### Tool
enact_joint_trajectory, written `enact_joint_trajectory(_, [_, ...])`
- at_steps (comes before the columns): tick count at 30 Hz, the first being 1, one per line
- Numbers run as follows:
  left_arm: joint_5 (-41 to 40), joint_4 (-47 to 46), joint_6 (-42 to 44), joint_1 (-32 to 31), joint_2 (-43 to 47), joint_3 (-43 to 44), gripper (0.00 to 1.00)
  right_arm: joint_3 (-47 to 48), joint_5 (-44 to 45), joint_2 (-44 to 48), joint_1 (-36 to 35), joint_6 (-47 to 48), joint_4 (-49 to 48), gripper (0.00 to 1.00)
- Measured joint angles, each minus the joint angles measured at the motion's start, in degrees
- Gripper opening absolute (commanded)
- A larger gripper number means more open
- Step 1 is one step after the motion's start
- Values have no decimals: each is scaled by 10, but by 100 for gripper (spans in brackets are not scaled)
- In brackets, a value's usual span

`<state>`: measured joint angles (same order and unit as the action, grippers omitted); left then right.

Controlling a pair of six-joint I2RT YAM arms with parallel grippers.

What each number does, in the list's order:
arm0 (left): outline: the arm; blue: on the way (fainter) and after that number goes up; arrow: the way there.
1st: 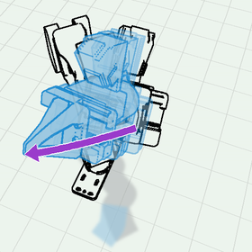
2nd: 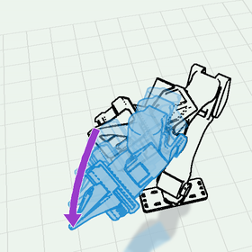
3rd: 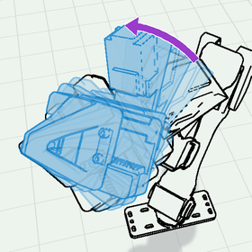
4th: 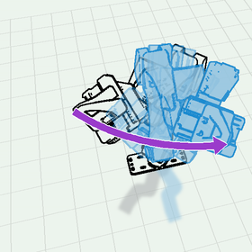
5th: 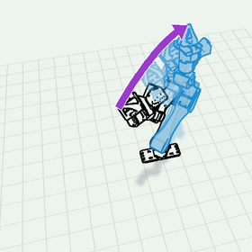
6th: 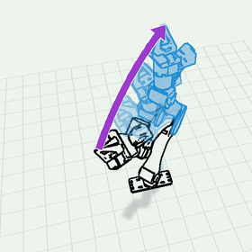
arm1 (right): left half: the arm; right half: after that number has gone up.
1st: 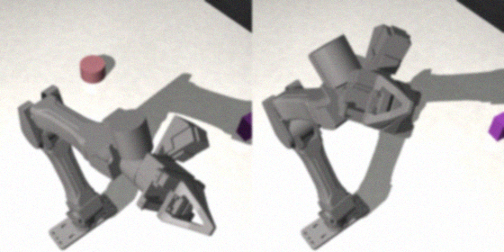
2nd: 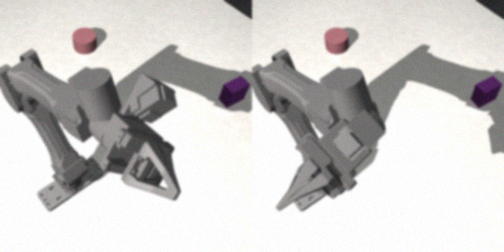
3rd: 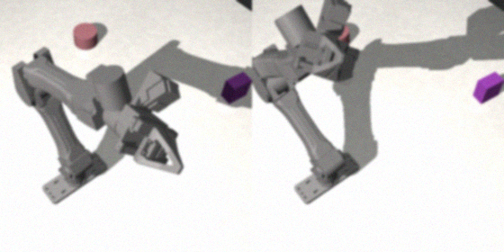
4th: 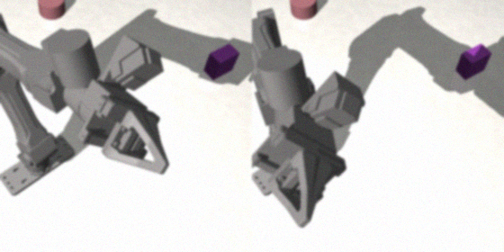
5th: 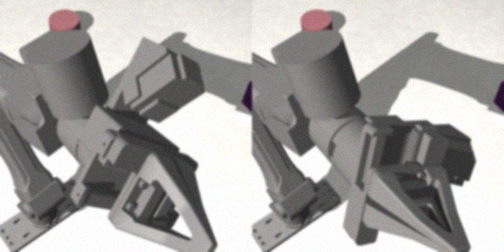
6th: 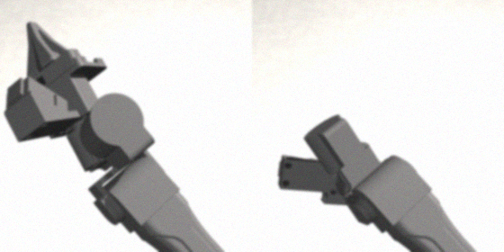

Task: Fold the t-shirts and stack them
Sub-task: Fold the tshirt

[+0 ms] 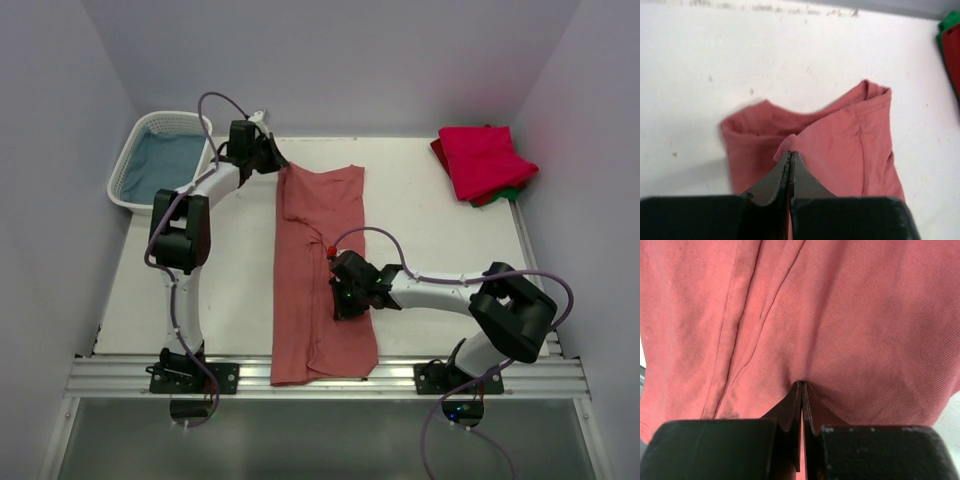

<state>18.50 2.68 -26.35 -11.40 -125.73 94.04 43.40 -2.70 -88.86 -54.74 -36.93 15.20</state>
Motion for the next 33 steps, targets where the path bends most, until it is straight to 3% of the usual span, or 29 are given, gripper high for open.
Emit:
enact_joint_trajectory(5, [-21,16,0,0,-10,84,0,-5,0,4,0,0,-5,0])
enact_joint_trajectory(6, [-25,18,0,0,-11,89,5,-7,1,5,0,0,-7,0])
enact_joint_trajectory(10, [-35,31,-3,0,-26,97,33,-11,2,8,0,-2,-12,0])
enact_joint_trajectory(12, [-43,40,-11,0,-37,93,60,-12,2,9,0,-2,-13,0])
enact_joint_trajectory(13, [-43,45,-9,0,-38,91,60,-12,2,9,0,-2,-13,0])
enact_joint_trajectory(14, [-49,50,-14,0,-38,85,74,-12,2,9,0,-2,-13,0])
enact_joint_trajectory(15, [-55,57,-12,0,-38,80,78,-12,2,9,0,-2,-14,0])
enact_joint_trajectory(20, [-73,47,-18,0,-10,10,85,-12,2,9,0,-2,-14,0])
enact_joint_trajectory(25, [-73,1,-26,-3,104,-118,86,-19,2,15,0,-2,-24,0])
enact_joint_trajectory(28, [-73,-29,-31,-11,219,-198,86,-37,2,35,0,0,-38,37])
enact_joint_trajectory(29, [-73,-39,-31,-17,263,-227,86,-45,2,48,0,2,-41,57])
enact_joint_trajectory(31, [-75,-55,-32,-34,357,-290,86,-62,3,87,-1,11,-40,75])
enact_joint_trajectory(32, [-76,-59,-32,-43,393,-315,86,-68,6,114,-1,15,-35,90])
enact_joint_trajectory(33, [-77,-64,-33,-54,434,-346,86,-69,8,134,-1,19,-31,93])
